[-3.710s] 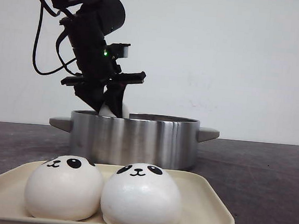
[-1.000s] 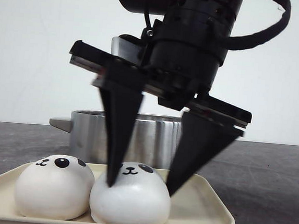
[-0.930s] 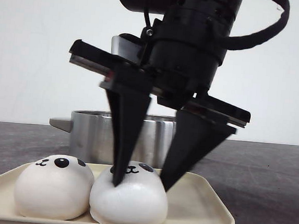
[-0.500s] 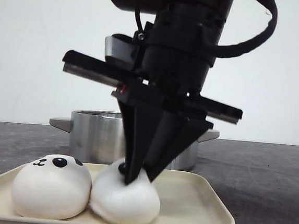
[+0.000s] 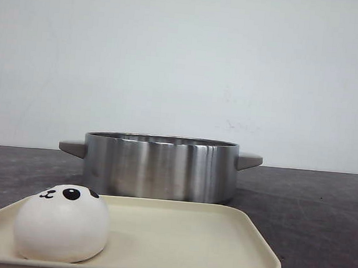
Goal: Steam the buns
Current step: 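Lift the bun with the right gripper into the pot and release, then lower the left gripper onto the last bun on the tray and grasp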
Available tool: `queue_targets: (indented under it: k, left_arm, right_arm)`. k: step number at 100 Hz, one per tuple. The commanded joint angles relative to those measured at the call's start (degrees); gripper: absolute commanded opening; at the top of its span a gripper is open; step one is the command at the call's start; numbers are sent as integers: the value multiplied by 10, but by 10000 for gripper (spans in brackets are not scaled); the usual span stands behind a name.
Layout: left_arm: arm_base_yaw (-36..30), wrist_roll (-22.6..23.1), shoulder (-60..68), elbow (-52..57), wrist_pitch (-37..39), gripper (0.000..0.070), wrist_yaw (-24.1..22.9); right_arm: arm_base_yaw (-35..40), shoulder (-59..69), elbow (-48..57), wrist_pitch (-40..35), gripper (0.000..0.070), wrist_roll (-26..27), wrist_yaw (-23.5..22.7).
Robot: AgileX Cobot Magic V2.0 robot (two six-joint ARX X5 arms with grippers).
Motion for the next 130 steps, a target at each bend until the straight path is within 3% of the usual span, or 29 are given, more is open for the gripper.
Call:
queue_targets:
  k: [1,22,54,58,66,71,90,98,103,115,130]
  left_arm:
    - [-3,8,5,9,6,544,-2]
    - [-3,12,10,9,6,544,-2]
    - [-3,17,25,9,0,544,-1]
    - [-3,17,28,9,-2,544,-1]
    - [-3,19,32,9,-10,544,-1]
    - [-3,19,35,9,-16,544,-1]
    - [-3,35,44,8,-45,544,-1]
    - [-3,36,47,2,-59,544,-1]
    - [-4,36,46,-11,-63,544,0]
    - [-14,35,41,-68,-72,544,2]
    - [-30,33,38,-181,-60,544,40]
  right_arm:
    - [-29,36,5,-6,4,-28,-22]
    - [-103,150,5,-20,5,-50,-61]
    - [-118,256,5,-26,13,-55,-72]
    - [-118,259,5,-26,59,-54,-71]
    - [-118,259,5,-26,322,-46,-68]
    - [-118,259,5,-26,413,-44,-68]
    - [-118,257,5,-45,420,-44,-69]
    - [-118,244,5,-48,416,-40,-69]
    - [-117,227,6,-46,368,-40,-69]
    - [-109,163,23,-40,0,-47,-68]
    - [-86,52,36,-13,1,-63,-68]
